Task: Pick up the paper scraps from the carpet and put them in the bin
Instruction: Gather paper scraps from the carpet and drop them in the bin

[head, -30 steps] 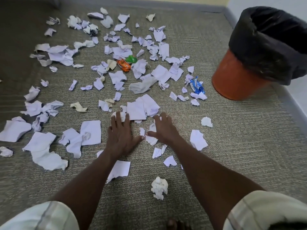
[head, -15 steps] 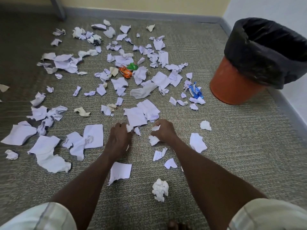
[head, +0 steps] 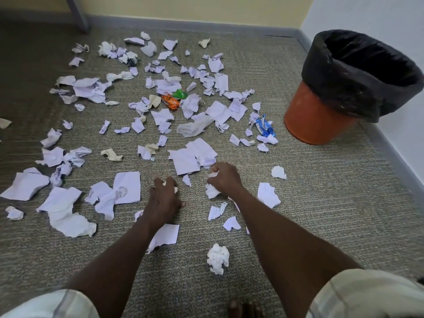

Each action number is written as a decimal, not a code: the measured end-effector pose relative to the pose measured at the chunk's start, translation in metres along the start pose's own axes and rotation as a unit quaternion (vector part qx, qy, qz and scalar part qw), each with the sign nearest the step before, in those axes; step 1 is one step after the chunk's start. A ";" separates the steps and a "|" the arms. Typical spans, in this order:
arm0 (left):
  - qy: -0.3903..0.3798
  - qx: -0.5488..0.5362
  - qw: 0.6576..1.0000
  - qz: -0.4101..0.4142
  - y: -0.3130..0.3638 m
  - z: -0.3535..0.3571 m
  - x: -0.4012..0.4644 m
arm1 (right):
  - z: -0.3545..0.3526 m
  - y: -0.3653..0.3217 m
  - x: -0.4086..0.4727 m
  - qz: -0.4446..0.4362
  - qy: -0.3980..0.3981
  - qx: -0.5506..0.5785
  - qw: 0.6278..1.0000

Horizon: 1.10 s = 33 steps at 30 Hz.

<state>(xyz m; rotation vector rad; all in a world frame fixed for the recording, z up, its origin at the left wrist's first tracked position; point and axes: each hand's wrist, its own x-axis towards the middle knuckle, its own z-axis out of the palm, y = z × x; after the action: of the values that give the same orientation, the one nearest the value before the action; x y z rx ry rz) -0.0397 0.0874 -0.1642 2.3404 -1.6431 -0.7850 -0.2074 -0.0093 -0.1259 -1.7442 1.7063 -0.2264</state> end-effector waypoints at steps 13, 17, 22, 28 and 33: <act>-0.052 -0.678 0.709 -0.188 0.070 -0.028 0.017 | 0.004 -0.027 0.006 0.093 0.028 0.229 0.969; -0.021 -0.738 0.644 -0.201 0.094 -0.039 0.017 | 0.005 -0.043 0.005 0.105 0.041 0.303 0.946; -0.040 -0.770 0.609 -0.186 0.112 -0.048 0.018 | 0.005 -0.064 0.001 0.112 0.047 0.354 0.927; -0.158 -0.803 0.567 -0.089 0.119 -0.058 0.018 | 0.003 -0.066 0.000 0.073 0.098 0.274 0.954; -0.225 -0.829 0.508 -0.072 0.124 -0.068 0.019 | -0.017 -0.045 0.014 0.119 0.156 0.315 0.929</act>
<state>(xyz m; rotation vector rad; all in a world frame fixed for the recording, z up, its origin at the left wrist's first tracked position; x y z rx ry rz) -0.1017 0.0130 -0.0593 0.7243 -0.0589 -1.8305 -0.1782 -0.0326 -0.0923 -1.0548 1.7772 -0.8742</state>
